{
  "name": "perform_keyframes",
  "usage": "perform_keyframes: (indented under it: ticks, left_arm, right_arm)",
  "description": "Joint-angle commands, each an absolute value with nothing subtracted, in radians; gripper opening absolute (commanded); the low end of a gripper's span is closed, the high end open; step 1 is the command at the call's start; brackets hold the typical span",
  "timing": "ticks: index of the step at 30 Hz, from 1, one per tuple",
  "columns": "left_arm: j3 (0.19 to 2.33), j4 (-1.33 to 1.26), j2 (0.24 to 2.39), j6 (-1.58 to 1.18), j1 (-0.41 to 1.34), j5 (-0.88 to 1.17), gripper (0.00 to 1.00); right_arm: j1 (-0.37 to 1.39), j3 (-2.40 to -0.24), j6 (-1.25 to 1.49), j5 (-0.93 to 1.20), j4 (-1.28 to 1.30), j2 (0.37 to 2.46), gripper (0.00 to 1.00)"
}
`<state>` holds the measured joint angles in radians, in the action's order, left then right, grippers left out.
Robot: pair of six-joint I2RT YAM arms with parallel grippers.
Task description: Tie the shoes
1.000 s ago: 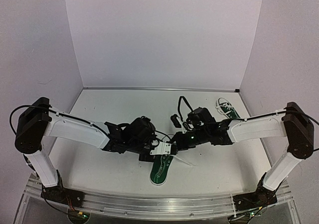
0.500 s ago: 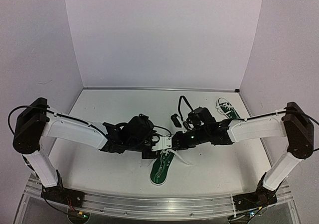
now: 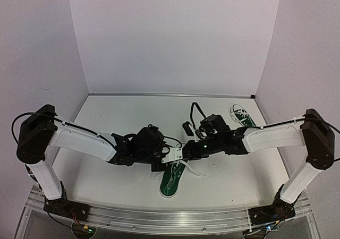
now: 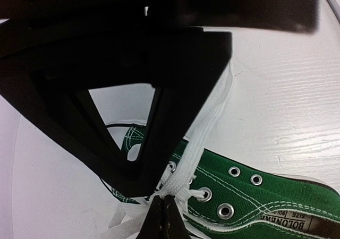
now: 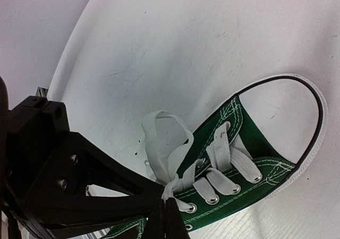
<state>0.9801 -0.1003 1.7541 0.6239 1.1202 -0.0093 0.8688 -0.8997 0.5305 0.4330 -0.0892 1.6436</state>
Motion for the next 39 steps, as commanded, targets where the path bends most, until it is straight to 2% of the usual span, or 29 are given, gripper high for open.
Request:
perform_keyframes:
  ticks: [1, 19, 26, 29, 30, 33, 39]
  left_arm:
    - [0.973, -0.183, 1.785, 0.573, 1.114, -0.045, 0.0]
    - [0.925, -0.283, 1.83, 0.549, 1.114, -0.052, 0.0]
    - [0.91, -0.279, 1.815, 0.559, 1.114, -0.039, 0.0]
    - [0.916, -0.274, 1.817, 0.562, 1.114, -0.035, 0.0]
    - [0.917, -0.273, 1.818, 0.564, 1.114, -0.034, 0.0]
    - [0.924, -0.264, 1.822, 0.569, 1.113, -0.034, 0.0]
    - [0.926, -0.256, 1.819, 0.578, 1.114, -0.032, 0.0]
  right_arm:
    - [0.873, -0.899, 0.546, 0.45, -0.14, 1.641, 0.0]
    - [0.873, -0.873, 0.624, 0.531, -0.241, 1.659, 0.01]
    - [0.834, -0.839, 0.612, 0.548, -0.245, 1.584, 0.21]
    - [0.805, -0.81, 0.608, 0.539, -0.245, 1.539, 0.36]
    - [0.793, -0.8, 0.61, 0.534, -0.245, 1.529, 0.38]
    - [0.77, -0.784, 0.623, 0.5, -0.235, 1.54, 0.36]
    - [0.768, -0.841, 0.591, 0.51, -0.152, 1.666, 0.18]
